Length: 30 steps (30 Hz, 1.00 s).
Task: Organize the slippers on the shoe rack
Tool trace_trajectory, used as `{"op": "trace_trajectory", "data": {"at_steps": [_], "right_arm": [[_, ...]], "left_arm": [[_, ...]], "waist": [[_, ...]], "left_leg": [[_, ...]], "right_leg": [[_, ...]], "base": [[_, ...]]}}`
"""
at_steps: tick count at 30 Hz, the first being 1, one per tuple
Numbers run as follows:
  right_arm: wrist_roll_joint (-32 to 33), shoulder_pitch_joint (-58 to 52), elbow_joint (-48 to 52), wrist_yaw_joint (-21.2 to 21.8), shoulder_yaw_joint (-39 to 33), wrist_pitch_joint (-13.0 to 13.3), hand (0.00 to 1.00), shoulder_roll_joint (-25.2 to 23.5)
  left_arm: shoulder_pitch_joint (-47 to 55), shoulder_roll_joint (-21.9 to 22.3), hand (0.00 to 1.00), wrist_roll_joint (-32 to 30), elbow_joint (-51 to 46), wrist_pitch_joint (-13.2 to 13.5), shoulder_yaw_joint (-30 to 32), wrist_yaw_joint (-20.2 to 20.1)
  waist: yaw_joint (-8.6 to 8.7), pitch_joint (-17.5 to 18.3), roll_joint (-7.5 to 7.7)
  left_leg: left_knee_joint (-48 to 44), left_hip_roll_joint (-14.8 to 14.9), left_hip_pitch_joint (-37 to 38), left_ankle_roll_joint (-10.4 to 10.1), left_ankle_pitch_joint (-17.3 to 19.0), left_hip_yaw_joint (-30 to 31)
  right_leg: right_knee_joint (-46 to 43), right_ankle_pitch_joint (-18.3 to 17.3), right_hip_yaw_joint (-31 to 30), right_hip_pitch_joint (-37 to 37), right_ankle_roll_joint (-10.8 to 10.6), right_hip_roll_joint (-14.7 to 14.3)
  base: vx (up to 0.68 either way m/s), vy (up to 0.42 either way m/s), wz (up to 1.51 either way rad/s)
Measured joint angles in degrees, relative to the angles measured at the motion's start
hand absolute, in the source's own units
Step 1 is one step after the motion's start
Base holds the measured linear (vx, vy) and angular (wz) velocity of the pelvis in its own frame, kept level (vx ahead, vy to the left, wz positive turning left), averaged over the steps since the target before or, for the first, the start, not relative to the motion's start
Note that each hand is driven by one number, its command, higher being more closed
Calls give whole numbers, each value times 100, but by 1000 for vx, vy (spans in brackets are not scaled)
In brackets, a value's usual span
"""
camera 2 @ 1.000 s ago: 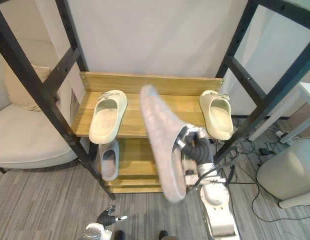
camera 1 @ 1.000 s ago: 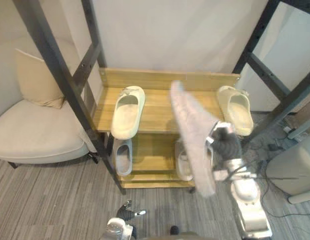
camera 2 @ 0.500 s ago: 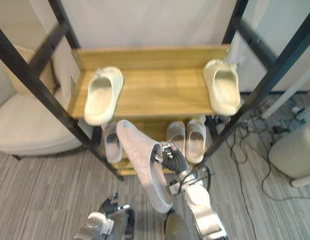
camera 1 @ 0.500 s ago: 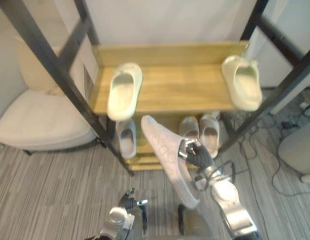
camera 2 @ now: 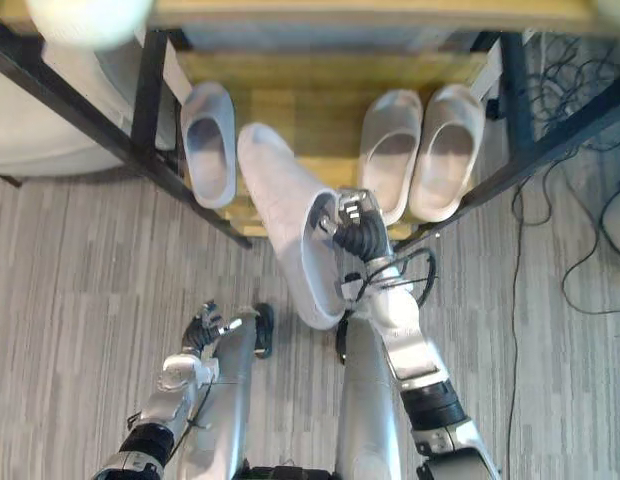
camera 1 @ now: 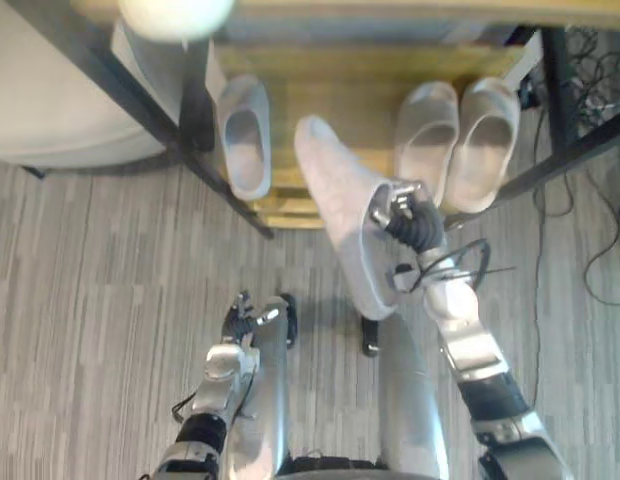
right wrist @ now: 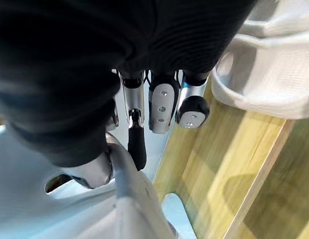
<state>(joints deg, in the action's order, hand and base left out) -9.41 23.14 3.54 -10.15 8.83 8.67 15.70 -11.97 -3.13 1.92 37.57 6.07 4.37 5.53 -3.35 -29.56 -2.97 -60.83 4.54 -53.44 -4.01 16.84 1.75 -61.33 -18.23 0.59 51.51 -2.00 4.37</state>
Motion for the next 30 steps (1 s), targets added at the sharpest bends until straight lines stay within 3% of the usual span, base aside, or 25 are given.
{"op": "trace_trajectory", "data": {"at_steps": [3,15,30], "right_arm": [[-204,305,-12,-184,-169,-58,100,23],[-816,2057,-1056,-854,-649,-767,100,426],[-861,3996,-2894,-1083,-637,-1127,100,810]], "left_arm": [[-62,107,0,61,-323,16,187,50],[-104,424,0,181,-1008,87,440,213],[-279,618,0,297,-1235,201,460,414]], "waist": [[-67,-81,2],[-340,-139,18],[-615,-144,21]], "left_leg": [[-162,14,-389,-4,-1,67],[-515,44,-1145,-187,-32,310],[-753,-3,-1596,-392,12,699]], "right_leg": [[-235,-7,127,375,7,76],[-754,-168,482,1136,188,251],[-1163,-507,821,1475,343,297]], "base": [[-39,-1,6],[4,-48,4],[28,-49,8]]}}
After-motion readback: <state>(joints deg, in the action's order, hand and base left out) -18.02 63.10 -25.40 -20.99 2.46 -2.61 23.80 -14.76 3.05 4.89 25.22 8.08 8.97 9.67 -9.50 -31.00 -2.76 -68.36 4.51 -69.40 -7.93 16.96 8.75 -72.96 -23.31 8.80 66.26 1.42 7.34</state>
